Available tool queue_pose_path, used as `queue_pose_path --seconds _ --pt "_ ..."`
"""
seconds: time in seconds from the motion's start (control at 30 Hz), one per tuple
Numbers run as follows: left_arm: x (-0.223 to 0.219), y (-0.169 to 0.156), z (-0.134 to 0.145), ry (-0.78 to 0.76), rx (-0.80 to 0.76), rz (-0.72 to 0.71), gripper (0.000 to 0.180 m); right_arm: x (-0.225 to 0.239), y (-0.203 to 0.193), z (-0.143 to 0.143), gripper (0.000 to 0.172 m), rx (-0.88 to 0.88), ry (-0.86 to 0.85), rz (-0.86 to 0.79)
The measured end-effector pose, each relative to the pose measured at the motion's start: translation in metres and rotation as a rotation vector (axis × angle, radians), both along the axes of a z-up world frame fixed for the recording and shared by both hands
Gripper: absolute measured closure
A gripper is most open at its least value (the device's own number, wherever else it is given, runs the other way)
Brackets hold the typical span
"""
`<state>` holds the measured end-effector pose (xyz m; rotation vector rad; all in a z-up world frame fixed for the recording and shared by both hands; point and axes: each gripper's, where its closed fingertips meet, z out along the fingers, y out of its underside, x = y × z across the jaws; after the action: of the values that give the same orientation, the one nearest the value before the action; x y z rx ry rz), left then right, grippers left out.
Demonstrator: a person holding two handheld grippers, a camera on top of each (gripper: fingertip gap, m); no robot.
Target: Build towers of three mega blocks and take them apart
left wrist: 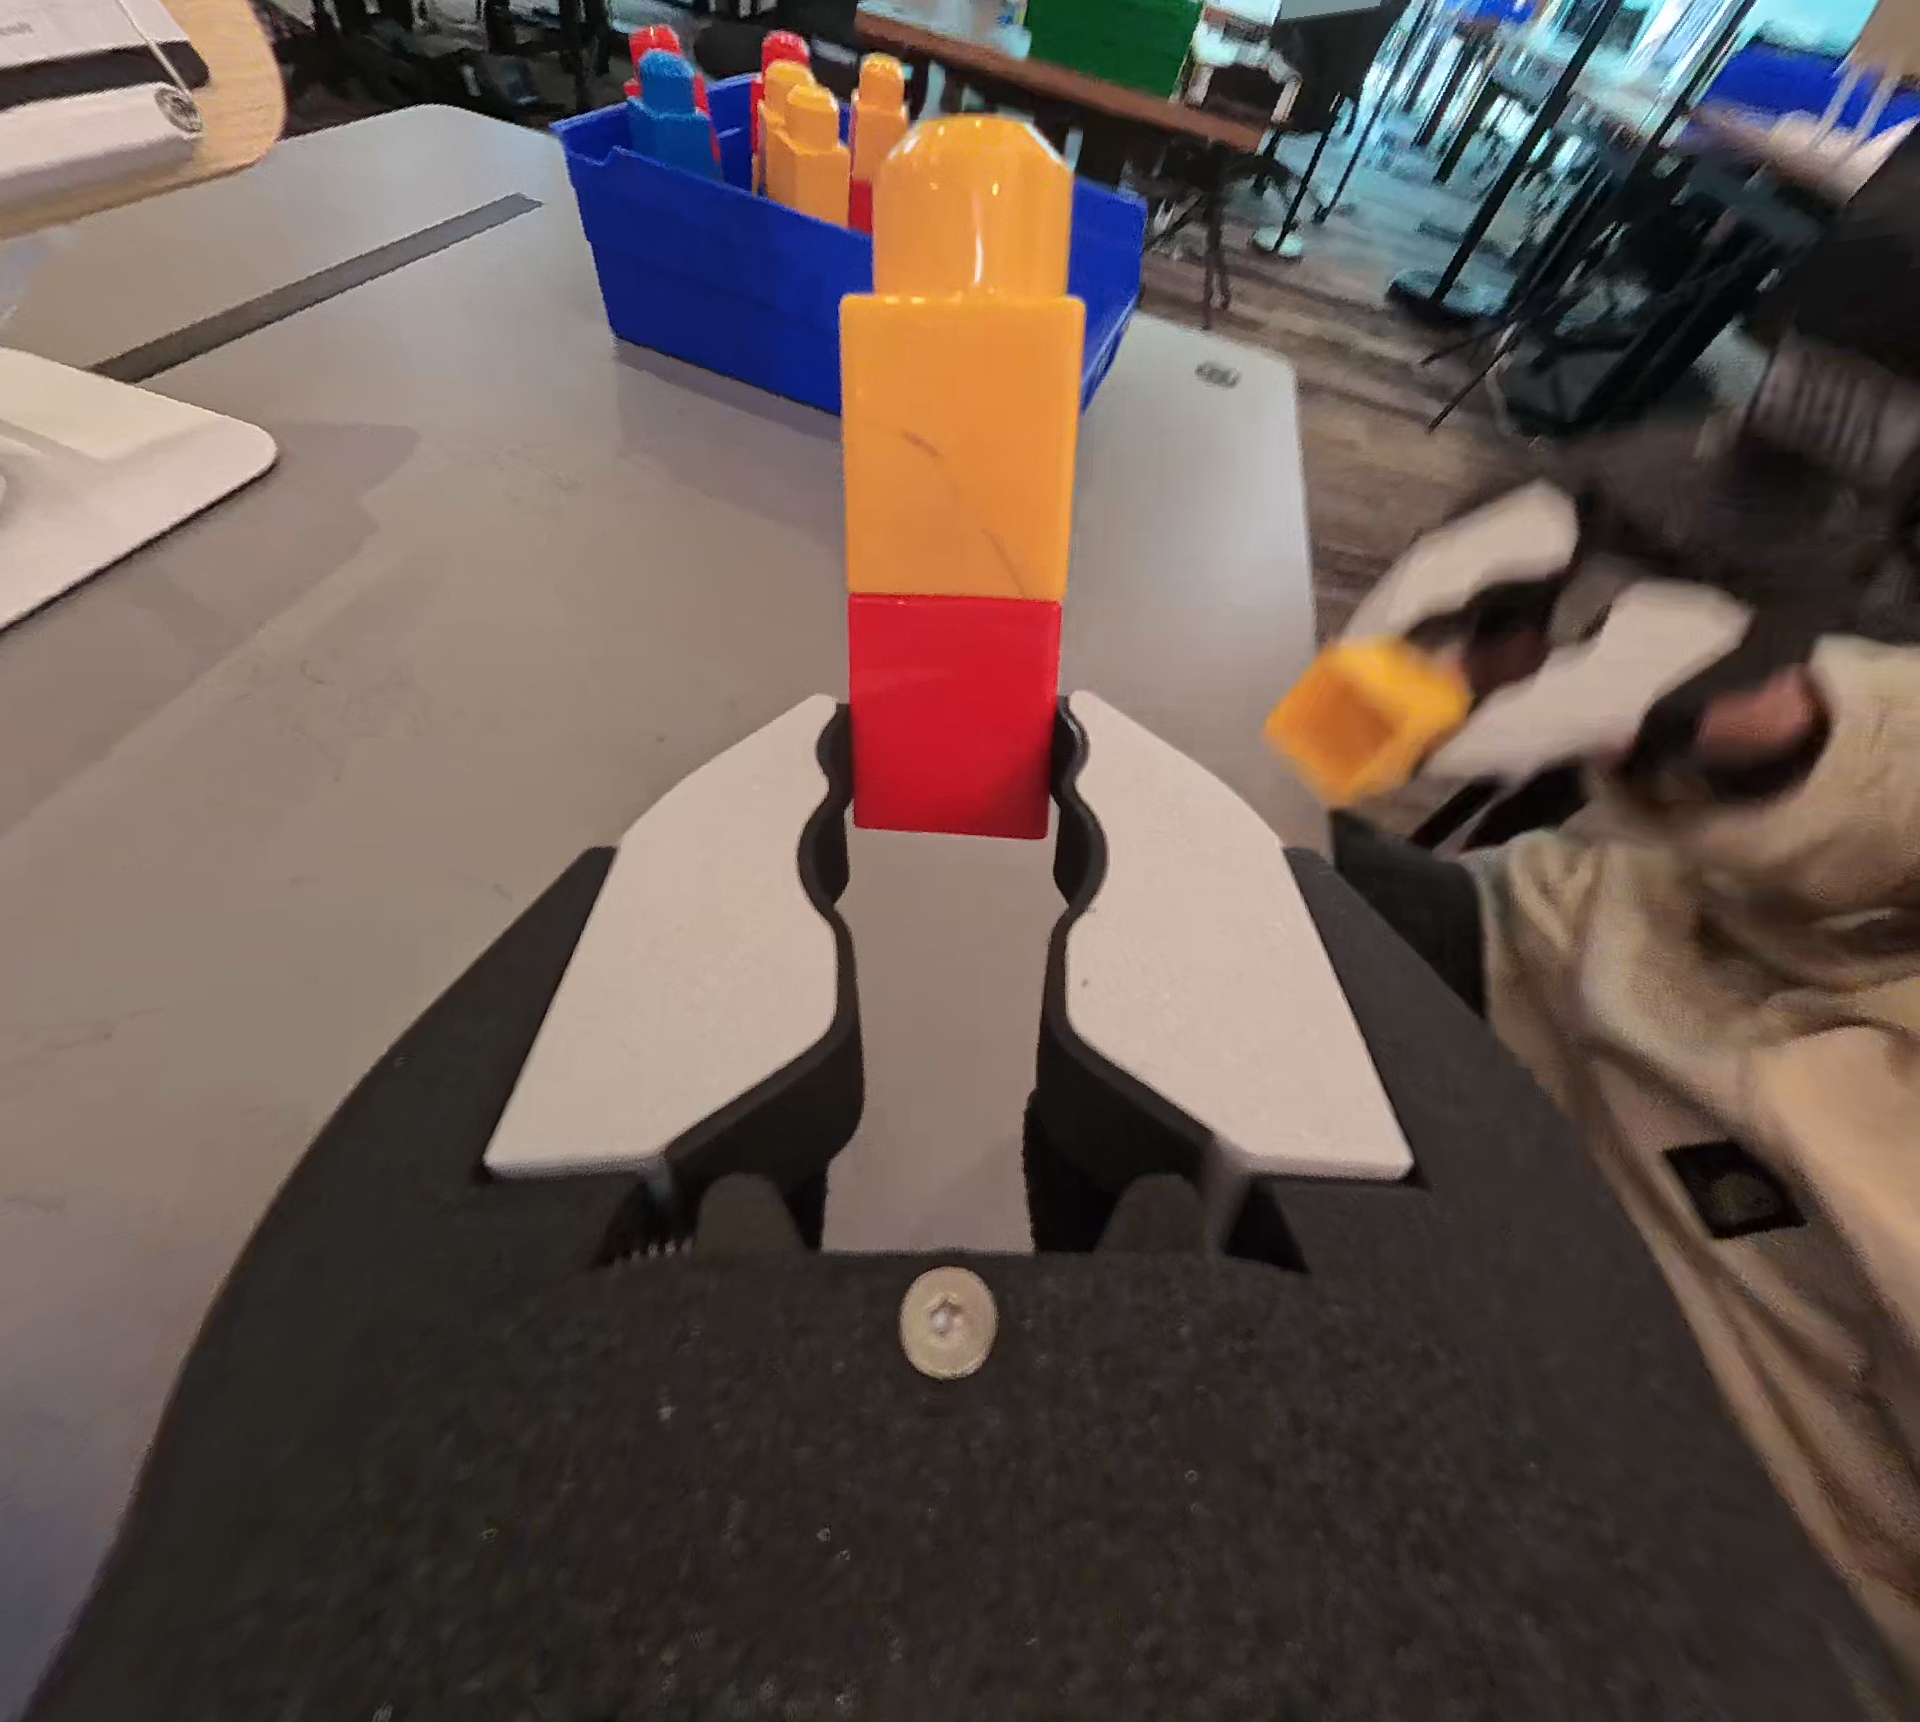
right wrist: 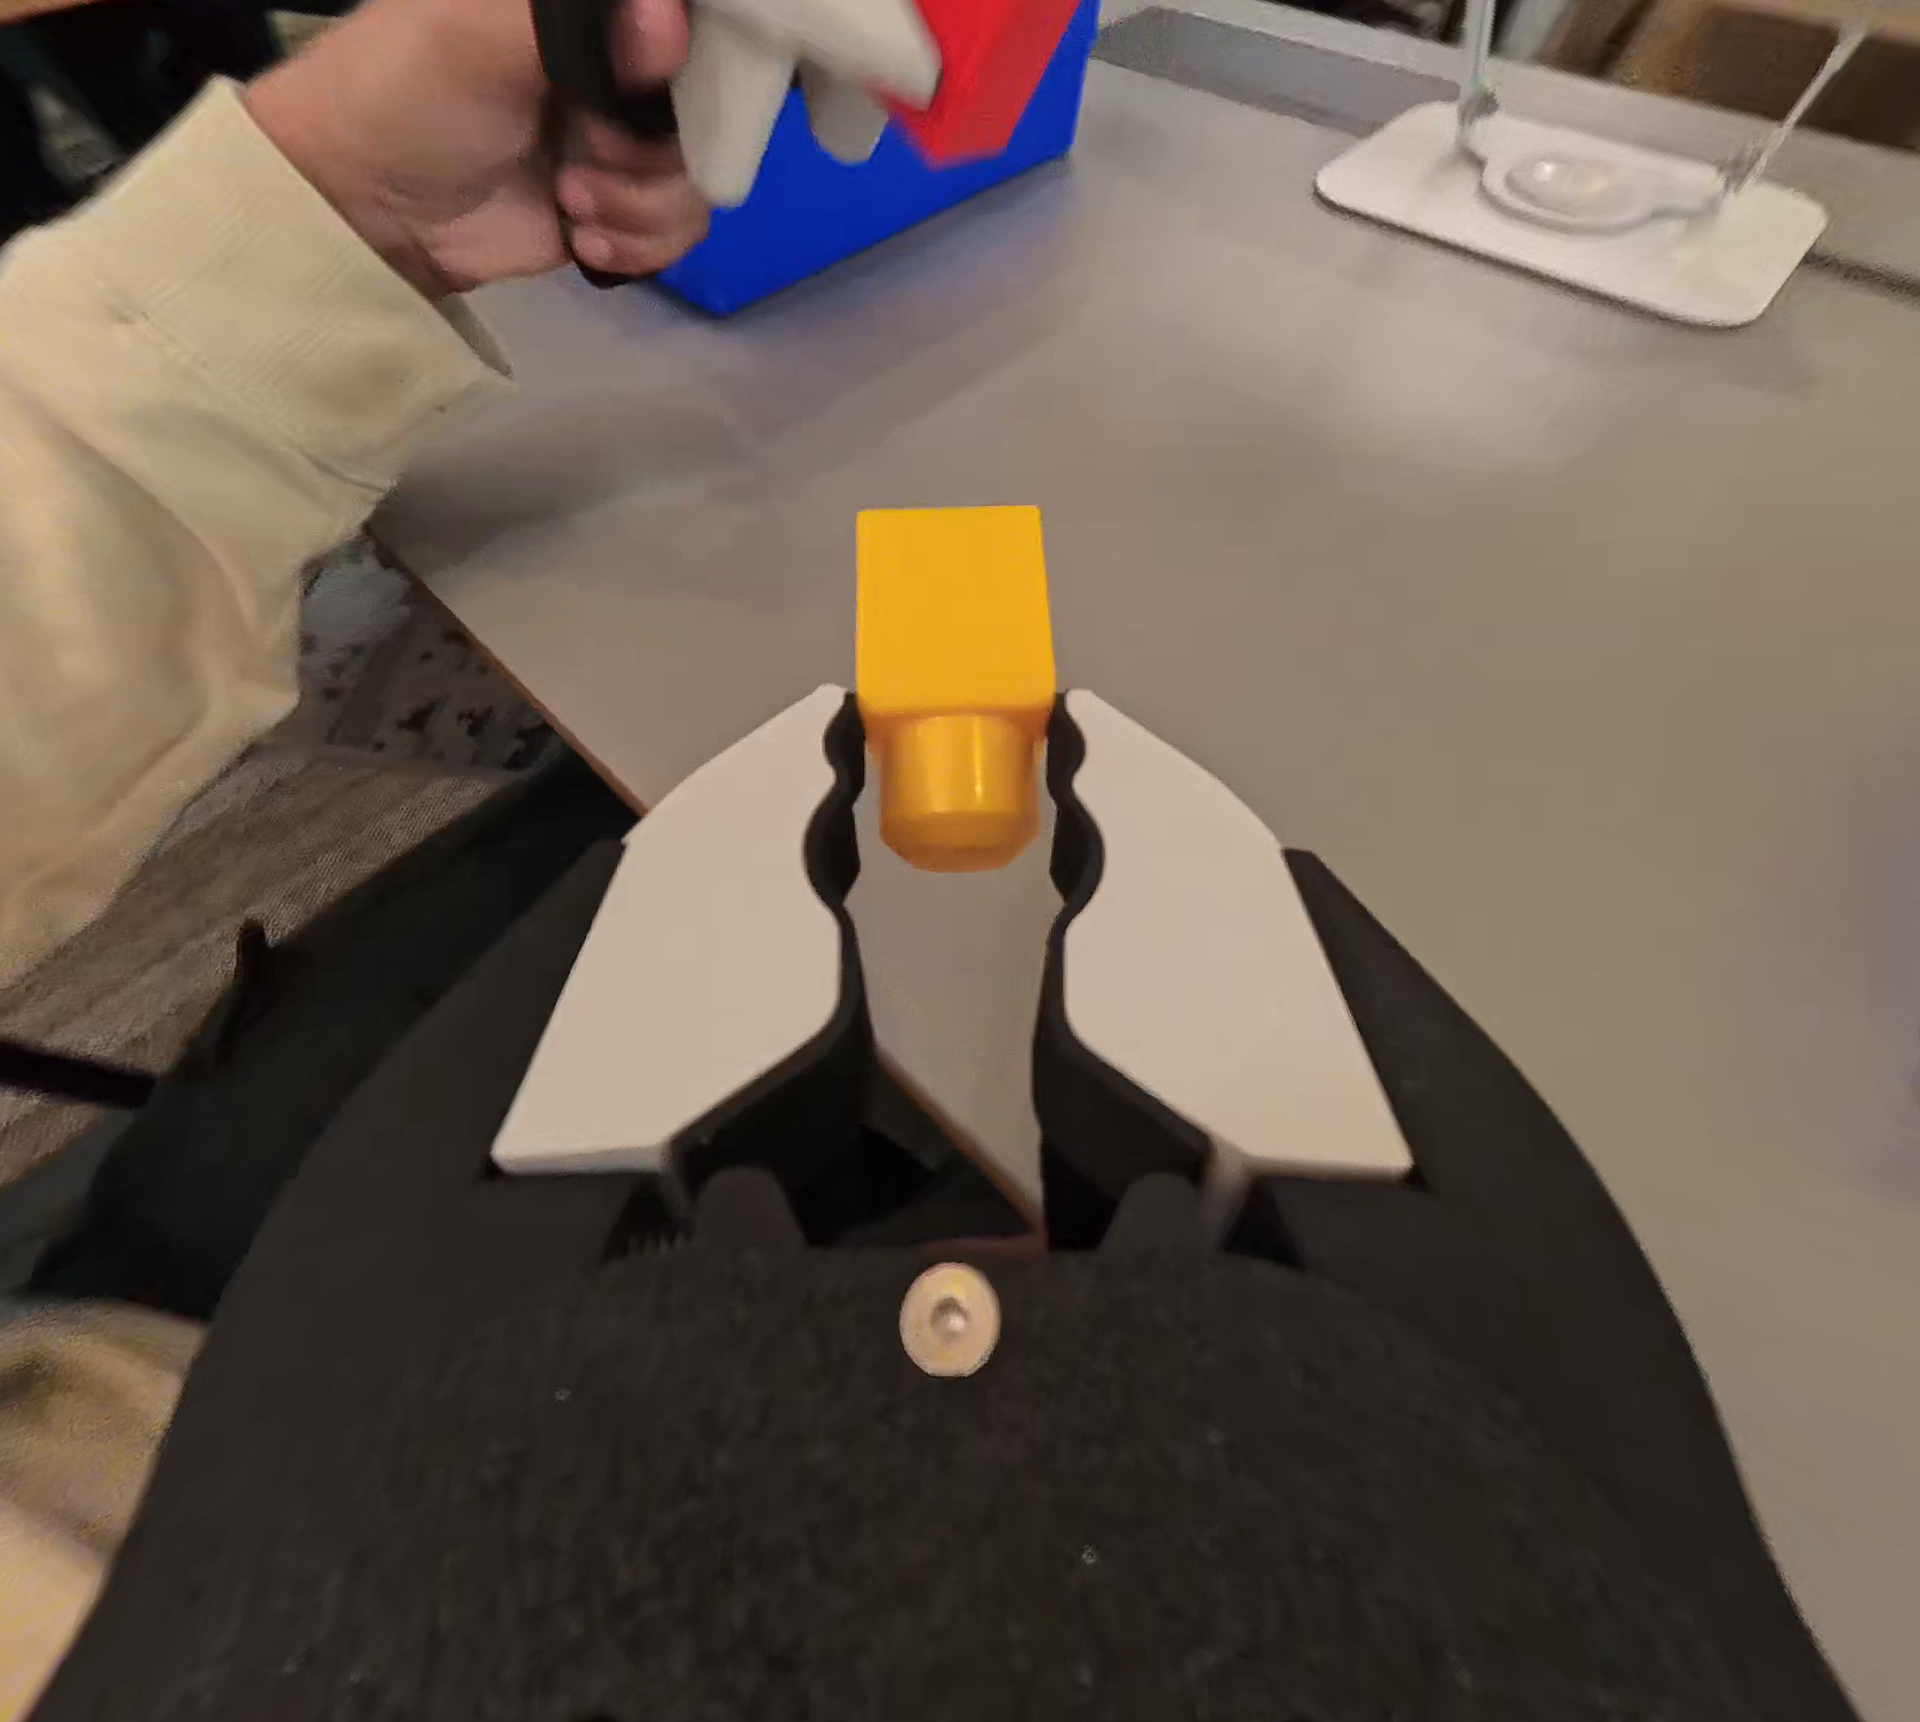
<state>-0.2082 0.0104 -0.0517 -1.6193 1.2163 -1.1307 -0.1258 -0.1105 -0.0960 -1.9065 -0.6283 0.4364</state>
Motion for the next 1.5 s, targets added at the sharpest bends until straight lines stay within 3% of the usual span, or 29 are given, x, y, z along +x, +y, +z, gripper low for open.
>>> queue_pose_path --seconds 0.03,0.13,0.2,0.3,0.37,0.57,0.97,1.5 --pt "0.000 0.000 -0.003 0.042 0.040 0.005 0.145 0.023 0.008 0.018 0.138 0.007 -0.015 0.001" --pt "0.004 -0.008 -0.016 0.182 0.135 -0.023 0.145 0.065 0.022 0.065 0.138 0.062 -0.114 0.196" --pt "0.009 -0.018 -0.026 0.267 0.191 -0.063 0.145 0.082 0.037 0.080 0.137 0.055 -0.279 0.310" --pt "0.021 -0.030 -0.034 0.346 0.238 -0.123 0.145 0.087 0.062 0.090 0.137 0.011 -0.513 0.469" --pt "0.030 -0.035 -0.034 0.368 0.246 -0.150 0.145 0.075 0.069 0.090 0.137 -0.040 -0.596 0.585" --pt "0.051 -0.026 -0.031 0.410 0.262 -0.155 0.145 0.053 0.087 0.079 0.137 -0.099 -0.794 0.728" --pt "0.067 -0.013 -0.041 0.421 0.257 -0.168 0.145 0.050 0.100 0.064 0.138 -0.166 -0.871 0.785" --pt "0.077 -0.004 -0.050 0.258 0.190 -0.146 0.145 0.038 0.115 0.066 0.138 -0.170 -0.671 0.751"
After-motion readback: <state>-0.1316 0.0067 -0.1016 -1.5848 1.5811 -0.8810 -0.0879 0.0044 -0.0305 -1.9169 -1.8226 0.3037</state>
